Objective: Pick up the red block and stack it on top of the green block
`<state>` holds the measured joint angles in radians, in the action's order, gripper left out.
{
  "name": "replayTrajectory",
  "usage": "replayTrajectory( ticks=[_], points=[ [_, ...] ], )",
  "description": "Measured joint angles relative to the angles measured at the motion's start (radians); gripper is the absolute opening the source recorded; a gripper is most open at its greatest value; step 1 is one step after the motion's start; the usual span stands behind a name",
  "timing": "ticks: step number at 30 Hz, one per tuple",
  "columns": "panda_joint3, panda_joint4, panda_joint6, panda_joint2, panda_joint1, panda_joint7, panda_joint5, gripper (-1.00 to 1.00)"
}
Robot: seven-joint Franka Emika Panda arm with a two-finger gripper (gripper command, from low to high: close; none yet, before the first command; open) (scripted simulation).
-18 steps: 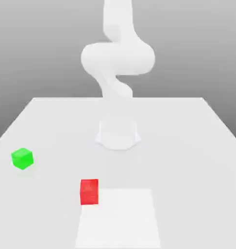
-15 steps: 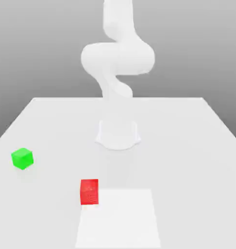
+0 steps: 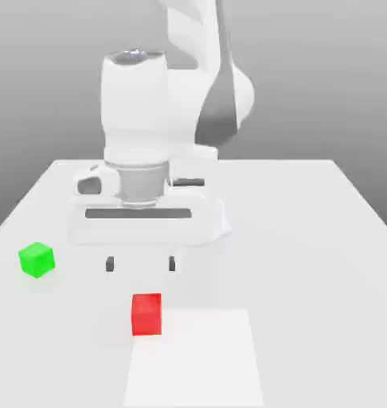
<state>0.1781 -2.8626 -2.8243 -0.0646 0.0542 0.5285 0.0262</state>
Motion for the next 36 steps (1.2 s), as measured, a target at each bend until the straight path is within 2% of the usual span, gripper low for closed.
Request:
replayTrajectory(
  ticks=[3, 6, 7, 14, 17, 21, 36],
  points=[
    [-0.022, 0.0, -0.099, 0.122, 0.008, -0.058, -0.07, 0.0],
    [-0.092, 0.014, -0.193, 0.233, 0.063, -0.109, -0.137, 0.0],
    [-0.11, 0.017, -0.215, 0.259, 0.078, -0.118, -0.15, -1.0],
    [-0.112, 0.018, -0.215, 0.261, 0.08, -0.117, -0.149, -1.0],
    [-0.076, 0.005, -0.142, 0.174, 0.06, -0.073, -0.088, -1.0],
    [-0.081, -0.016, -0.021, 0.032, 0.086, -0.022, -0.018, -1.0],
    [0.214, 0.037, 0.139, -0.087, 0.582, 0.54, 0.108, -1.0]
  ],
)
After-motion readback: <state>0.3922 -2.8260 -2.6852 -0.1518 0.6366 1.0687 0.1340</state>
